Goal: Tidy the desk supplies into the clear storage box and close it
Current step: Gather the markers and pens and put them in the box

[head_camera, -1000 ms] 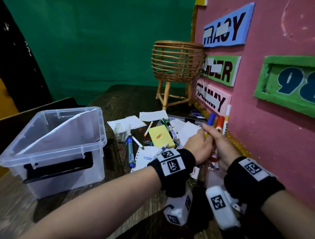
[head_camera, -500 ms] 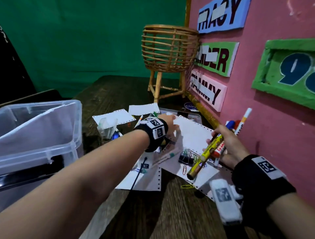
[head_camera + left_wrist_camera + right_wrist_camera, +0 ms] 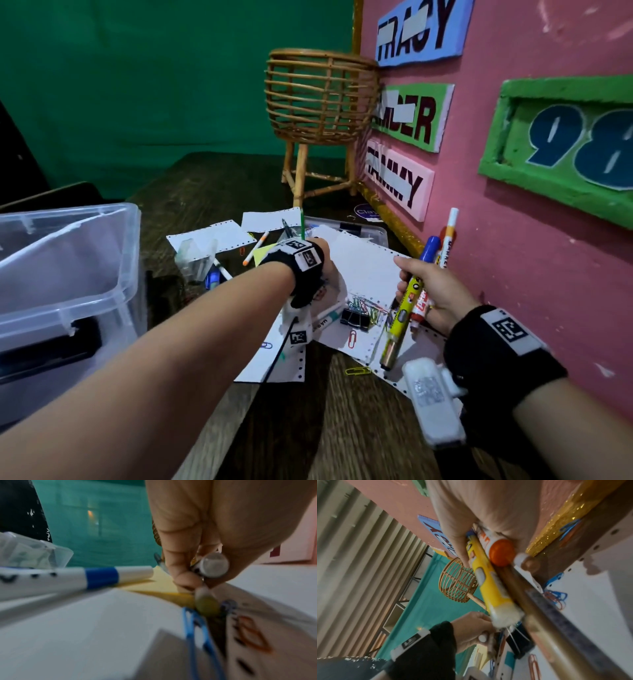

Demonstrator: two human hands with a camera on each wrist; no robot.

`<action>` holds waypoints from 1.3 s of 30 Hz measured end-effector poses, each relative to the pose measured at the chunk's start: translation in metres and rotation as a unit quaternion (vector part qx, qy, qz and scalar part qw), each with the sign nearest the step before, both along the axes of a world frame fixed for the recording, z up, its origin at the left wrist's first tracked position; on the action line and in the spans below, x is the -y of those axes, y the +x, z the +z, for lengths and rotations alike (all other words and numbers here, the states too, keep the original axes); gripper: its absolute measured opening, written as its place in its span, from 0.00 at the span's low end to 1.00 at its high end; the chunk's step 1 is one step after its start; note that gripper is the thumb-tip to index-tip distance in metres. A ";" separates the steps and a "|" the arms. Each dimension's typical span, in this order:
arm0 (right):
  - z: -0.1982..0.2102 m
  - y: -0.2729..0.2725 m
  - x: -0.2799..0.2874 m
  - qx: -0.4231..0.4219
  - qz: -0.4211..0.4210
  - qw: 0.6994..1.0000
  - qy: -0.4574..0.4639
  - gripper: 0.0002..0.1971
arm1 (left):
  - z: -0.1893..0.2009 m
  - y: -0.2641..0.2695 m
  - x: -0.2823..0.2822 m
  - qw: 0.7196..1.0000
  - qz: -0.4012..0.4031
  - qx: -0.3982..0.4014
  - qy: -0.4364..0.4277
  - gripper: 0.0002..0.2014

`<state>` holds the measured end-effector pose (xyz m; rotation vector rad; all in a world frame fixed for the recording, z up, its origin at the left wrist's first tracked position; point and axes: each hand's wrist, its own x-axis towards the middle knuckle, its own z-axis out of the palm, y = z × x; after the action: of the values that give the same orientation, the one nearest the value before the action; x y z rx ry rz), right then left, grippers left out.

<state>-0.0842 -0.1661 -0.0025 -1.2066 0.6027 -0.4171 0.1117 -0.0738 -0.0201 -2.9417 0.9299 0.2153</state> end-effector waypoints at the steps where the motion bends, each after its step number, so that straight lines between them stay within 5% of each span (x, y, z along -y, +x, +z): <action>1: 0.000 -0.002 0.001 -0.003 0.001 1.000 -0.009 0.10 | 0.010 -0.016 -0.009 0.998 0.013 -0.011 -0.058 0.20; 4: 0.002 -0.007 0.001 -0.002 0.002 1.000 -0.017 0.10 | 0.037 -0.051 -0.026 0.971 0.043 -0.060 -0.229 0.21; 7: 0.005 -0.008 -0.009 -0.004 0.016 1.000 -0.016 0.13 | 0.055 -0.091 -0.044 0.905 -0.008 -0.189 -0.381 0.12; 9: 0.008 -0.006 -0.020 -0.002 0.030 1.000 -0.007 0.14 | 0.055 -0.116 -0.055 0.857 -0.048 -0.296 -0.419 0.14; 12: 0.010 -0.003 -0.034 0.021 0.035 0.999 0.008 0.11 | 0.048 -0.136 -0.063 0.830 -0.075 -0.342 -0.434 0.14; 16: 0.006 -0.007 -0.035 0.002 0.014 0.999 -0.038 0.07 | 0.042 -0.129 -0.079 0.862 -0.057 -0.312 -0.396 0.13; 19: 0.006 -0.014 -0.035 -0.015 -0.005 0.998 -0.056 0.06 | 0.031 -0.121 -0.091 0.972 -0.067 -0.154 -0.163 0.21; 20: 0.007 -0.015 -0.035 -0.019 -0.004 0.998 -0.056 0.07 | 0.026 -0.121 -0.092 0.990 -0.079 -0.098 -0.068 0.20; 24: 0.014 -0.020 -0.041 -0.049 0.017 0.995 -0.080 0.07 | 0.017 -0.130 -0.091 0.993 -0.095 -0.045 0.047 0.20; 28: 0.015 -0.021 -0.047 -0.042 0.035 0.992 -0.112 0.08 | 0.020 -0.128 -0.088 0.994 -0.021 -0.095 -0.059 0.12; 30: 0.014 -0.021 -0.049 -0.033 0.048 0.992 -0.116 0.09 | 0.028 -0.126 -0.091 0.945 0.045 -0.187 -0.263 0.12; 32: 0.013 -0.020 -0.055 -0.026 0.067 0.991 -0.112 0.08 | 0.036 -0.131 -0.094 0.848 0.067 -0.294 -0.437 0.11; 34: 0.014 -0.018 -0.063 -0.007 0.086 0.991 -0.101 0.06 | 0.043 -0.143 -0.096 0.780 0.048 -0.368 -0.504 0.15; 39: 0.018 -0.018 -0.077 0.071 0.108 0.983 -0.132 0.08 | 0.042 -0.152 -0.102 0.802 0.003 -0.328 -0.500 0.26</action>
<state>-0.1025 -0.0890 0.0156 -1.4661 0.2946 -0.4027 -0.0405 0.0282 0.0218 -3.9039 1.4592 1.1260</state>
